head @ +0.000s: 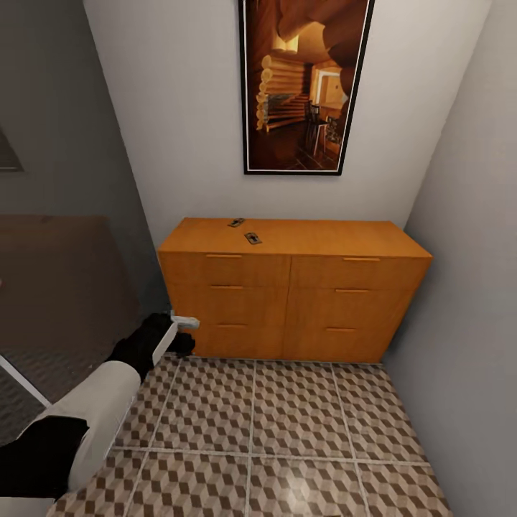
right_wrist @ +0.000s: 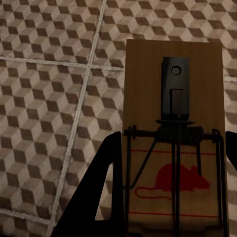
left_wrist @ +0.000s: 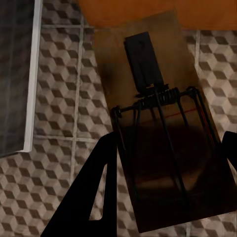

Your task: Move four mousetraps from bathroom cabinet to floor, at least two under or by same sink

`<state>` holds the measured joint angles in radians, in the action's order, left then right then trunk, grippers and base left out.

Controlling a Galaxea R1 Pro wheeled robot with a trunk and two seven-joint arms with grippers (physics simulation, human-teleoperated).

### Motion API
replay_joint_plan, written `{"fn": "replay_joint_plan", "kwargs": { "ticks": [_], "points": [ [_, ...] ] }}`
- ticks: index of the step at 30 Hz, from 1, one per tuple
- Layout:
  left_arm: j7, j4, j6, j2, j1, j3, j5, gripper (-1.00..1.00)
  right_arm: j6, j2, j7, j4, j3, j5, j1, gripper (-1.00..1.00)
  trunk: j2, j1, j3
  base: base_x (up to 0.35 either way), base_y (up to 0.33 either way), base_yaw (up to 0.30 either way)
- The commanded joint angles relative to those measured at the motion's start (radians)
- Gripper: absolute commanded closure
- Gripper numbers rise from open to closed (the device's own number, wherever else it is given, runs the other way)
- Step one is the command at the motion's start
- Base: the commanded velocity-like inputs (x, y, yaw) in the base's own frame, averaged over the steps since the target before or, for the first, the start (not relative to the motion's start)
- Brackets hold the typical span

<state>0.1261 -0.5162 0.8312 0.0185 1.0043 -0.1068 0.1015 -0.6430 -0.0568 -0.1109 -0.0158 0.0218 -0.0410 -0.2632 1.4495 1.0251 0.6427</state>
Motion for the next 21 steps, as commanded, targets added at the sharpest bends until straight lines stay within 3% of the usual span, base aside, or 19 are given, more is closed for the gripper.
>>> {"fn": "replay_joint_plan", "kwargs": {
  "ticks": [1,4,8,11,13,15,18,21],
  "points": [
    [0.009,-0.001,-0.022,0.001,-0.023,-0.008,0.007,1.00,-0.003,0.000,-0.001,0.001,0.001,-0.002,-0.001,1.00,0.001,0.000,0.001,0.000,0.000,0.000],
    [0.008,-0.001,-0.171,0.001,-0.150,-0.009,0.007,1.00,-0.004,0.002,0.001,0.000,0.001,-0.002,-0.001,1.00,0.001,0.000,0.001,0.000,0.000,0.000],
    [-0.010,0.019,-0.359,0.001,-0.274,-0.010,0.006,1.00,-0.004,0.004,0.003,-0.002,0.000,-0.002,-0.001,1.00,0.001,0.000,0.001,0.000,0.000,0.000],
    [-0.034,0.110,-0.584,0.001,-0.366,-0.011,0.004,1.00,-0.006,0.006,0.003,-0.004,0.000,-0.003,-0.001,1.00,0.001,0.000,0.001,0.000,0.000,0.000],
    [-0.038,0.195,-0.697,0.000,-0.389,-0.015,0.003,1.00,-0.007,0.007,0.004,-0.005,0.000,-0.003,-0.001,1.00,0.001,0.000,0.001,0.000,0.000,0.000],
    [-0.041,0.333,-0.845,-0.003,-0.404,-0.024,0.003,1.00,-0.008,0.007,0.006,-0.006,-0.002,-0.003,-0.001,1.00,0.001,0.000,0.001,0.000,0.000,0.000],
    [-0.043,0.490,-0.992,-0.010,-0.412,-0.029,0.002,1.00,-0.007,0.010,0.032,-0.020,-0.004,-0.004,-0.001,1.00,0.001,0.000,0.001,0.000,0.000,0.000],
    [-0.044,0.560,-1.085,-0.013,-0.426,-0.031,0.002,1.00,-0.003,0.018,0.091,-0.069,-0.005,-0.004,-0.001,1.00,0.001,0.000,0.001,0.000,0.000,0.000]
  ]
}}
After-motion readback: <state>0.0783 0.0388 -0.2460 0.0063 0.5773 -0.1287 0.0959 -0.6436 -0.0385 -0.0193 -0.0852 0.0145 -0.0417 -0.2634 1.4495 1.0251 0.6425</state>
